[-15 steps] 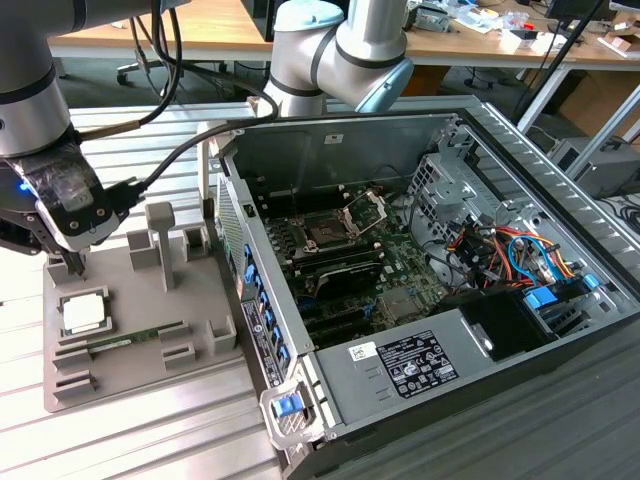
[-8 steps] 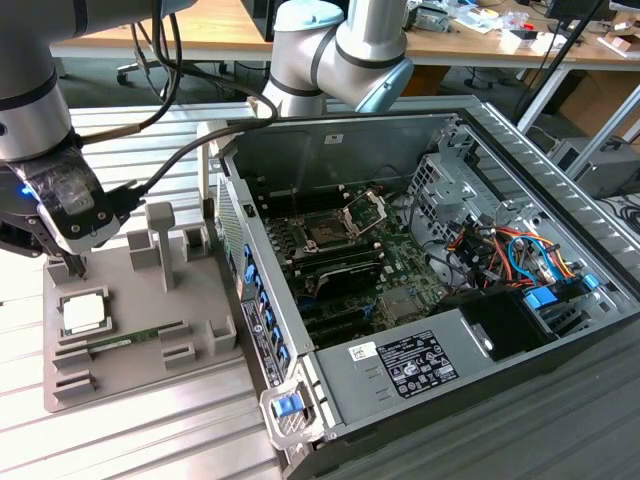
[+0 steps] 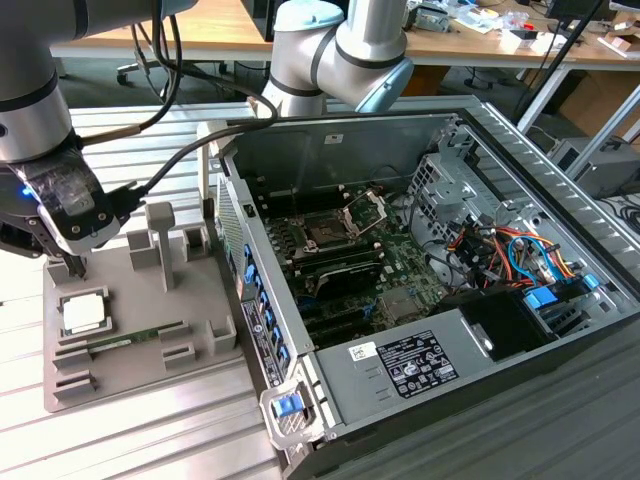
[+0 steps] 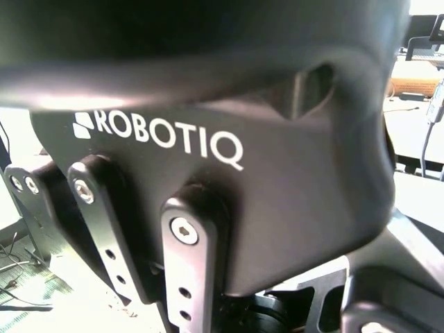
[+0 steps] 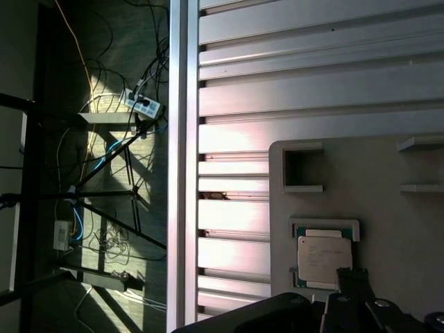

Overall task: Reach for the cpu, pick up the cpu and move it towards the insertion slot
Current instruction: 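Pick up the cpu and move it towards the insertion slot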

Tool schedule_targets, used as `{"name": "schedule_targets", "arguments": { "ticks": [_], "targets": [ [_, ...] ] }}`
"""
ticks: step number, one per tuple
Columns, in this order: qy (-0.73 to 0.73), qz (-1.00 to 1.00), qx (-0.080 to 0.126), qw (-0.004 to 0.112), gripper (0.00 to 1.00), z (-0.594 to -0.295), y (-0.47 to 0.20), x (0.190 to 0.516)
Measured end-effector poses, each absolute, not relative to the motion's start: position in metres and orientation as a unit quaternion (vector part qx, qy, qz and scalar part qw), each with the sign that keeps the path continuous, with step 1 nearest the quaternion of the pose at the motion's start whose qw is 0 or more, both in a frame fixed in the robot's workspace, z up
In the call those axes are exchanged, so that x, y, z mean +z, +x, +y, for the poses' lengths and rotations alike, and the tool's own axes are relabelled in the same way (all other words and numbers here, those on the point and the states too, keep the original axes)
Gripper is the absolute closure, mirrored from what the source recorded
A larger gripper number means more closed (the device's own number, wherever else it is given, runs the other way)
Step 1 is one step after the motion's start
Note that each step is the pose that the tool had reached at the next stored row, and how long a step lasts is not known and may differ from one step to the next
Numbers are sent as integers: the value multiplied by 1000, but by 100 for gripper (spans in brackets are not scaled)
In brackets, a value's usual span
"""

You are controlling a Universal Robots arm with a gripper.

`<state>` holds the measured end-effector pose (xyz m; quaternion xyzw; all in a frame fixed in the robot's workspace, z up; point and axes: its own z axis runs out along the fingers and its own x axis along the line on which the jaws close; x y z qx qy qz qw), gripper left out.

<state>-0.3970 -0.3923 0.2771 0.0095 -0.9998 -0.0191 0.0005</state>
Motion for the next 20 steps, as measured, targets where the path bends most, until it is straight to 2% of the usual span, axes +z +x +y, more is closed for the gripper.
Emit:
{"name": "schedule_targets", "arguments": {
  "ticks": [20],
  "targets": [
    [10, -1000, -19, 0, 89, -392, -397, 273]
  ]
}}
